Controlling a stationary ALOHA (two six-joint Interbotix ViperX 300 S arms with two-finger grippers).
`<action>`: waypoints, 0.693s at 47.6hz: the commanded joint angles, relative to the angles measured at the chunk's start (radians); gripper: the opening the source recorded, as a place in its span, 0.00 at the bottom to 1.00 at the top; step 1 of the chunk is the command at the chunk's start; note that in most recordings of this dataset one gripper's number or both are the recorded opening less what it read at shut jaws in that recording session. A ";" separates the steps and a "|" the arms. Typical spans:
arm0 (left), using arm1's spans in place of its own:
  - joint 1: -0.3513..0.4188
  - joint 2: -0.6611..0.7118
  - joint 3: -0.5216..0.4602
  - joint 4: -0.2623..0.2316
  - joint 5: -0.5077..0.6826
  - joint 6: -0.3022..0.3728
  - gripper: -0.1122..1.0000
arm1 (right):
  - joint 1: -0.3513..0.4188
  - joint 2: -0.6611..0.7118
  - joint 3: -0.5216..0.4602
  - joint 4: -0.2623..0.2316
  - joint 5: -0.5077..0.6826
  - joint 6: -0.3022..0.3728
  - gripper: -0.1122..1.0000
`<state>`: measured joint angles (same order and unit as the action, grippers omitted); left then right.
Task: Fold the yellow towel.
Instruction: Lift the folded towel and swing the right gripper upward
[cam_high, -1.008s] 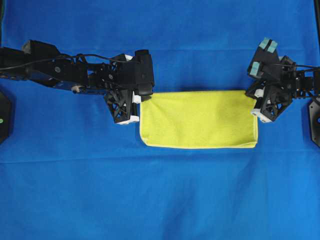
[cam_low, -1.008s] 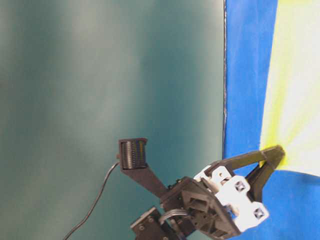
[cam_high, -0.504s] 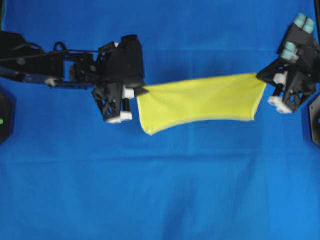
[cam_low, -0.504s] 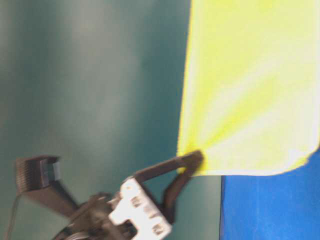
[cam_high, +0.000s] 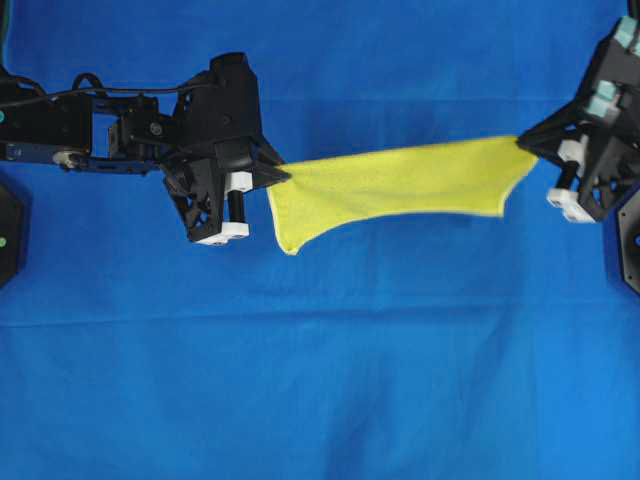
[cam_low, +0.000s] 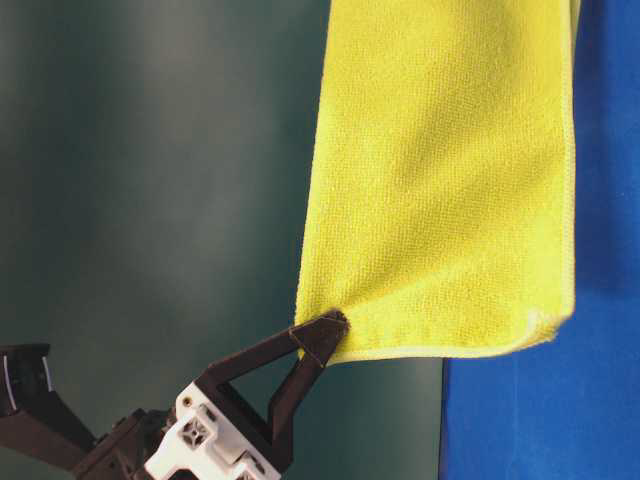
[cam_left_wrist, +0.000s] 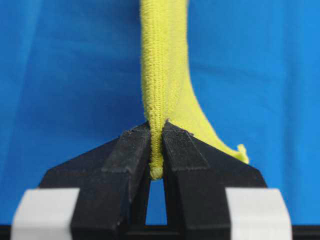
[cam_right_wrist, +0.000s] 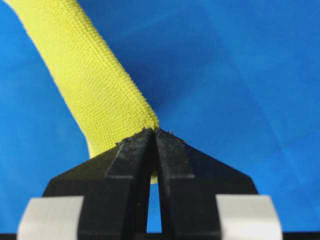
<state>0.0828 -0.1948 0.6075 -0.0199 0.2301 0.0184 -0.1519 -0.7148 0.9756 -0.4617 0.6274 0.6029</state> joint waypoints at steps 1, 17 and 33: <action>-0.035 -0.011 -0.012 -0.003 -0.011 -0.005 0.13 | -0.038 0.018 -0.031 -0.038 -0.015 0.003 0.12; -0.186 0.048 -0.034 -0.003 -0.170 -0.003 0.13 | -0.225 0.167 -0.110 -0.161 -0.230 -0.002 0.12; -0.245 0.160 -0.101 -0.003 -0.318 0.057 0.13 | -0.301 0.403 -0.276 -0.218 -0.474 -0.014 0.12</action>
<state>-0.1319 -0.0430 0.5461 -0.0215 -0.0614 0.0644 -0.4310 -0.3467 0.7593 -0.6657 0.1856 0.5875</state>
